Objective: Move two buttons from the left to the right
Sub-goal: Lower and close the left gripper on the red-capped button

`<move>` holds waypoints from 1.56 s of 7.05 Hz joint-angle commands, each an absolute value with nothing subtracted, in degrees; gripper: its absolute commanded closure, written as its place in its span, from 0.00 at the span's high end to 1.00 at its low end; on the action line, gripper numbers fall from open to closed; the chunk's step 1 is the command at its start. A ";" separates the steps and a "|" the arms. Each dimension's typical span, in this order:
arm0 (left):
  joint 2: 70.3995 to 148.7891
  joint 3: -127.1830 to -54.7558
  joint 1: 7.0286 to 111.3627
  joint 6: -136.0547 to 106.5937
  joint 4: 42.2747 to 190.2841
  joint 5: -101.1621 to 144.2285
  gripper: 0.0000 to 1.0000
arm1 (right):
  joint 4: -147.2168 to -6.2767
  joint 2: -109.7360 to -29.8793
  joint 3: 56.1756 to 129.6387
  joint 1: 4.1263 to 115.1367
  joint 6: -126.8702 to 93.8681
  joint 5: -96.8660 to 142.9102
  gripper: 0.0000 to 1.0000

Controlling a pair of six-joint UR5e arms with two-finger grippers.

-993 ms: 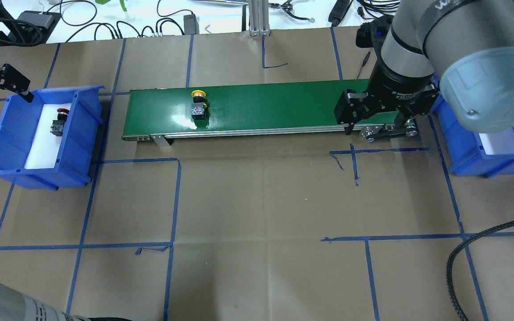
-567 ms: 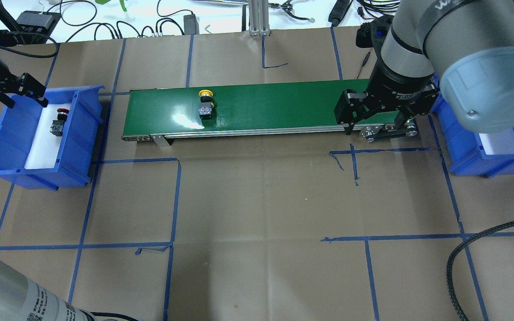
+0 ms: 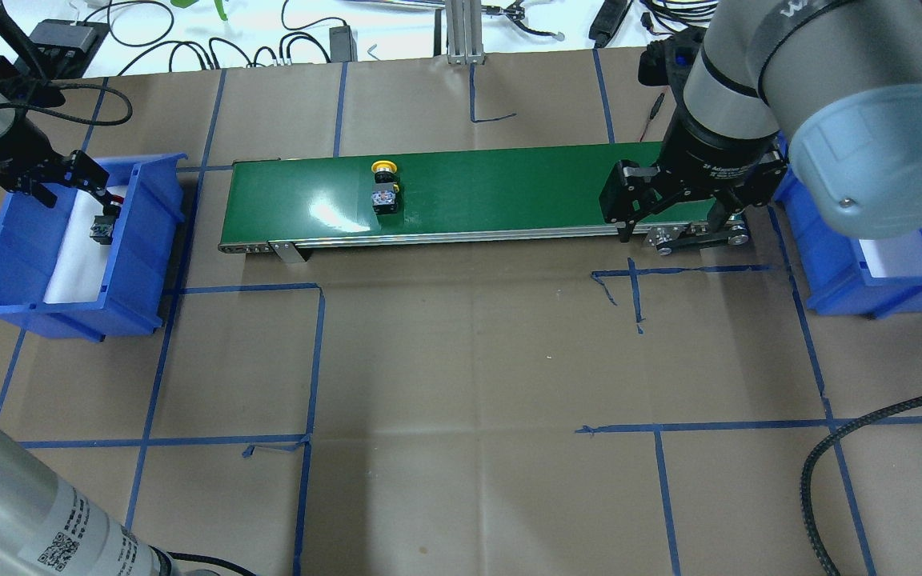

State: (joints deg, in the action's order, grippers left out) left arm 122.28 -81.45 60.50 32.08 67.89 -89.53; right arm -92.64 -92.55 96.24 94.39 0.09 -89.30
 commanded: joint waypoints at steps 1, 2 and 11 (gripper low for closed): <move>123.22 -84.18 60.56 32.08 64.36 -89.56 0.99 | -92.64 -92.55 96.24 94.39 0.09 -89.30 1.00; 123.22 -84.81 60.56 31.99 63.81 -89.56 0.99 | -92.64 -92.55 96.24 94.39 0.09 -89.30 1.00; 124.89 -84.38 60.38 30.41 62.14 -89.38 0.12 | -92.64 -92.37 96.24 94.48 0.09 -89.30 1.00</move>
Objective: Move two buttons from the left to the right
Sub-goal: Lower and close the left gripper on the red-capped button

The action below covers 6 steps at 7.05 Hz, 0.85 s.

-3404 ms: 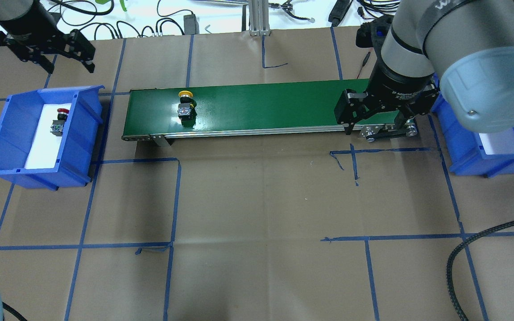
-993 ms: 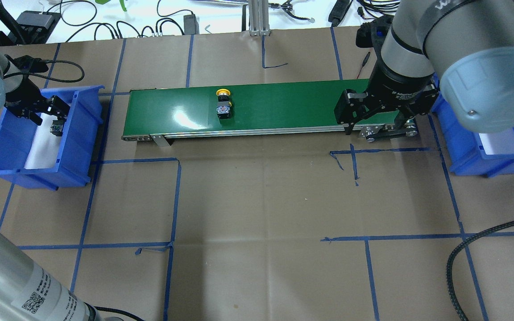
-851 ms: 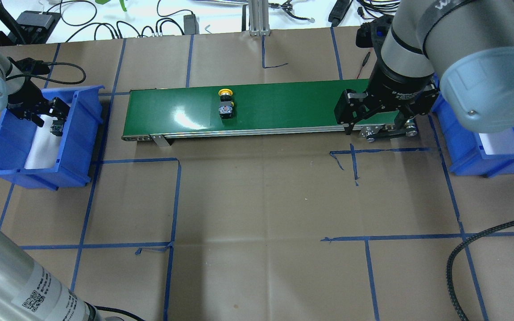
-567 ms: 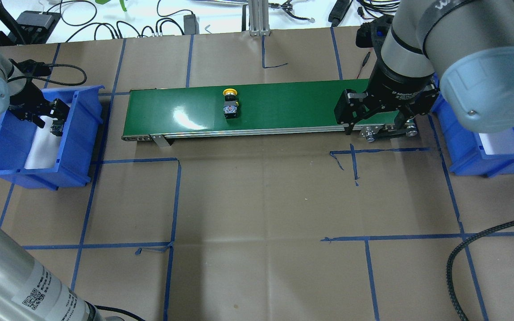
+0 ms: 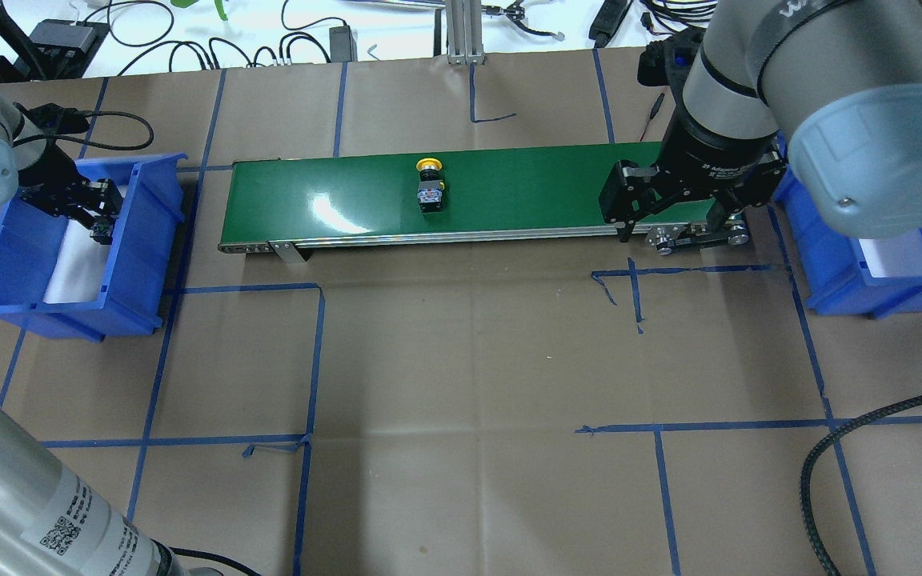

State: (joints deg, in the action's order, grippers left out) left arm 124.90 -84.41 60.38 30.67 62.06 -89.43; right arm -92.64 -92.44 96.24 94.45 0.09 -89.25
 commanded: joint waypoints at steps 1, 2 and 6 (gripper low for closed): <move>124.81 -84.29 60.38 30.41 62.23 -89.38 0.00 | -92.55 -92.37 96.24 94.40 0.09 -89.30 1.00; 124.11 -83.50 60.47 30.32 63.01 -89.38 0.00 | -92.64 -92.37 96.24 94.48 0.09 -89.21 1.00; 113.23 -82.79 60.73 30.24 74.06 -89.65 0.00 | -92.64 -92.37 96.24 94.48 0.09 -89.21 1.00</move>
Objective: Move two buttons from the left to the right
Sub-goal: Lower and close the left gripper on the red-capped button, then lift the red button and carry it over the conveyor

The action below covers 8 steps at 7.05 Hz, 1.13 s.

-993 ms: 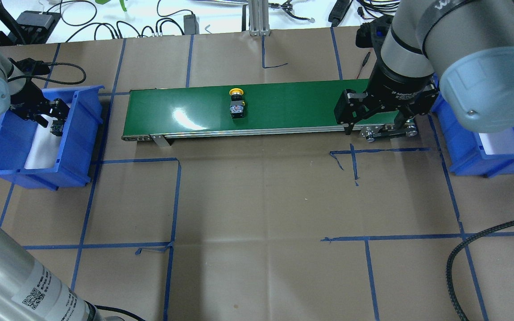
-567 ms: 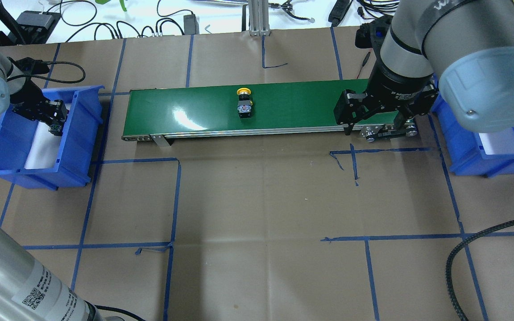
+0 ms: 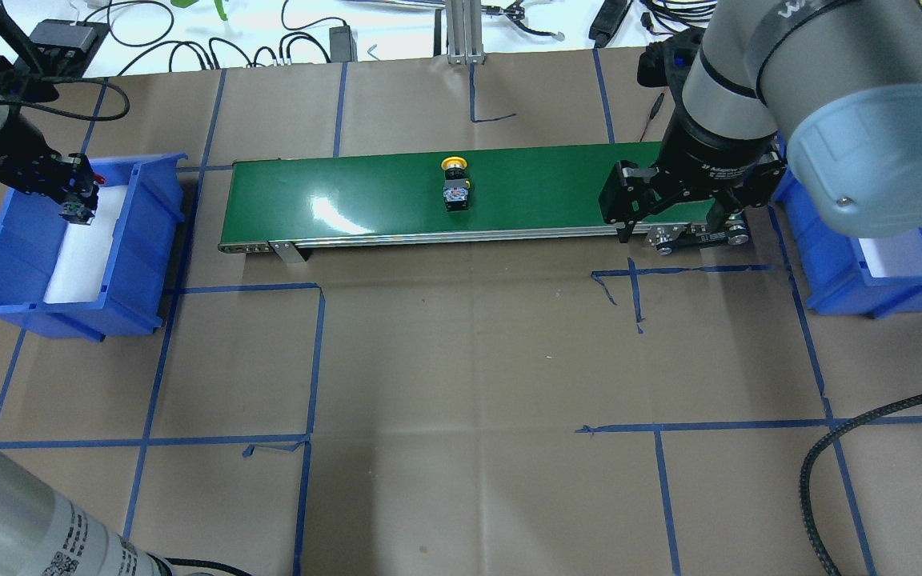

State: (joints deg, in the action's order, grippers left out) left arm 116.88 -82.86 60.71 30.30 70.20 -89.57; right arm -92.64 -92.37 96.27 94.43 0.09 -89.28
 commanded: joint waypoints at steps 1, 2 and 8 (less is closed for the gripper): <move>110.85 -82.71 60.73 30.23 76.09 -89.65 0.00 | -92.72 -92.37 96.24 94.48 0.09 -89.21 1.00; 109.18 -82.71 60.82 29.89 77.33 -89.56 0.00 | -92.81 -92.37 96.24 94.40 0.09 -89.21 1.00; 109.50 -78.66 80.20 5.61 81.12 -89.30 0.00 | -92.73 -92.37 96.33 94.39 0.09 -89.30 1.00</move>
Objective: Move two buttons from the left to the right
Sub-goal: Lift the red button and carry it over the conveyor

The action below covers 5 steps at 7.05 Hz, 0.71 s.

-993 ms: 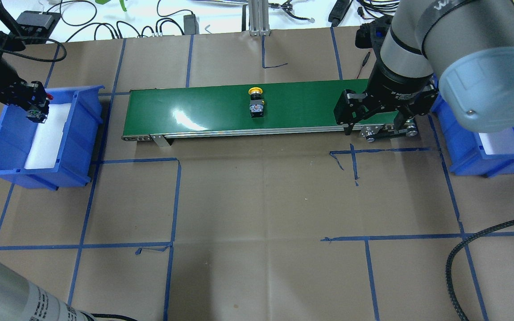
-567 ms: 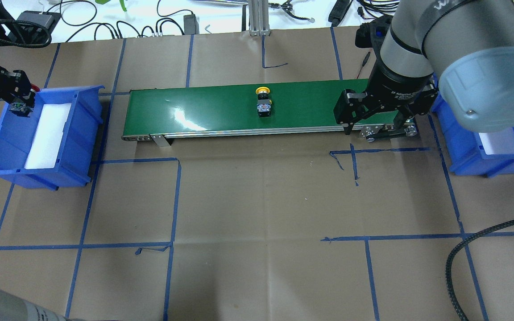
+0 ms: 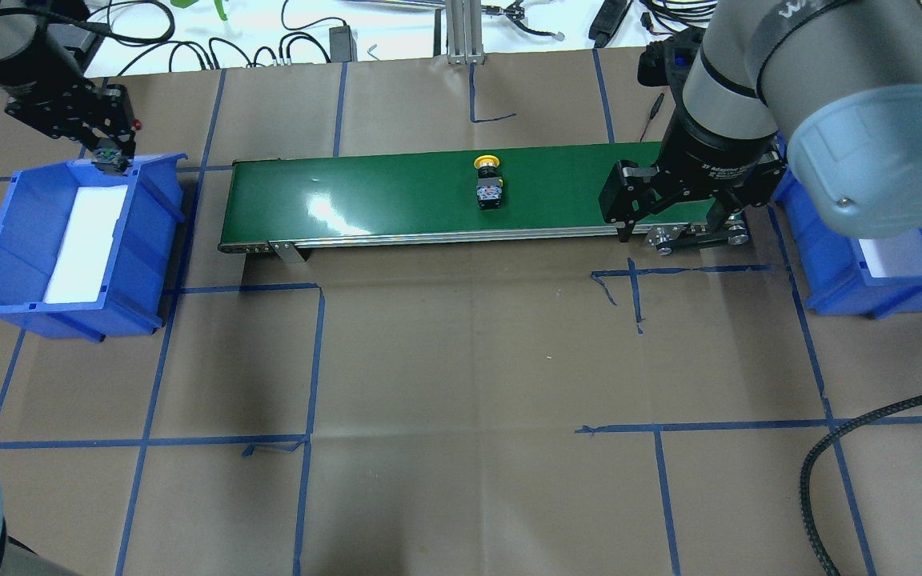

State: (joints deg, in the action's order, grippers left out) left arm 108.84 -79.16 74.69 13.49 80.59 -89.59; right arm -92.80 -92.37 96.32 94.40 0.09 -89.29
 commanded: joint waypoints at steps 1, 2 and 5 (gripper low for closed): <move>110.47 -80.14 82.51 4.49 80.25 -89.30 0.00 | -92.81 -92.37 96.33 94.48 0.09 -89.30 1.00; 112.91 -81.03 83.14 4.66 79.11 -89.30 0.00 | -92.73 -92.37 96.33 94.40 0.09 -89.30 1.00; 116.54 -86.02 83.85 4.83 67.91 -87.80 0.00 | -92.73 -92.37 96.33 94.39 0.09 -89.30 1.00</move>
State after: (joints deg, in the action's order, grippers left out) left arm 115.62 -83.66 83.65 4.86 73.29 -88.34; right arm -92.77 -92.37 96.33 94.43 0.09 -89.26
